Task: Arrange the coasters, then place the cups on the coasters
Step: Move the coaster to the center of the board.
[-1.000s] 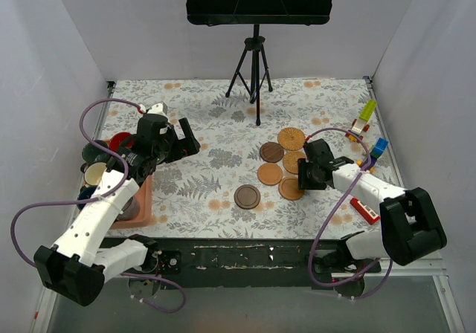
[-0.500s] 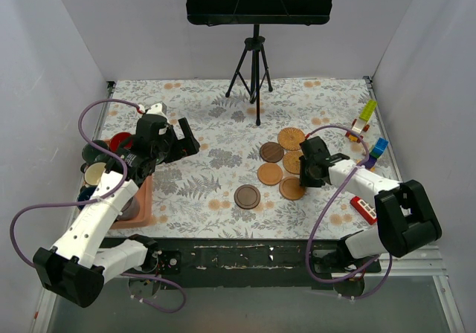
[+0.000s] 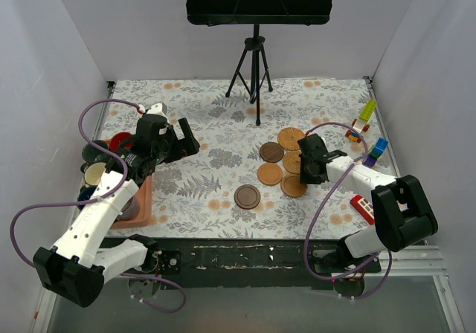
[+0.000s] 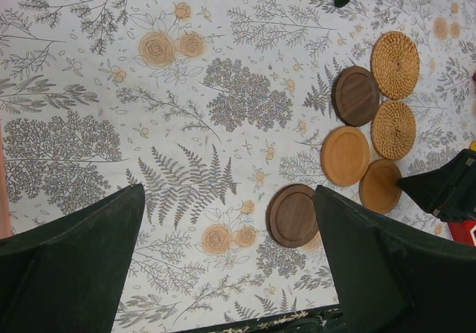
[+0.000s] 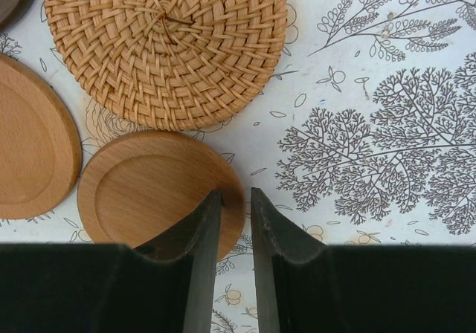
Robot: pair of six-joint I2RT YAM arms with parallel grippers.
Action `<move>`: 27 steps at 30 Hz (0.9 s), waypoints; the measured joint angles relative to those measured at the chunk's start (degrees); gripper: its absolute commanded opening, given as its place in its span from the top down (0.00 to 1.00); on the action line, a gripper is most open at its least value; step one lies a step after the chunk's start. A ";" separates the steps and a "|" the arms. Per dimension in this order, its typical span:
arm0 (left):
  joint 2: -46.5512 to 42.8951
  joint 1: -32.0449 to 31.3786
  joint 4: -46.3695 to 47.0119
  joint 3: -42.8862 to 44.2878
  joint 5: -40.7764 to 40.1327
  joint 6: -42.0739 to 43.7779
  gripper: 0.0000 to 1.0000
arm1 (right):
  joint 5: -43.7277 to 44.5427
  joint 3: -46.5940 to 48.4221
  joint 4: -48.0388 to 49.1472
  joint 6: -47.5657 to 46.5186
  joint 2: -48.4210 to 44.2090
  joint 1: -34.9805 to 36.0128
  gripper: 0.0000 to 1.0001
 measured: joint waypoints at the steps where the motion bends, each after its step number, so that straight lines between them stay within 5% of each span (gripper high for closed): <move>1: 0.02 0.00 0.00 0.00 0.00 0.00 0.02 | 0.24 0.17 0.00 0.00 0.17 0.00 0.70; 8: 0.20 0.00 -0.02 0.00 -0.07 0.00 0.02 | 1.31 0.44 -0.04 -0.04 0.39 0.00 0.69; 27: 0.46 0.00 -0.02 0.00 -0.04 0.00 0.02 | 0.44 2.03 -1.38 -3.26 -4.31 0.04 0.46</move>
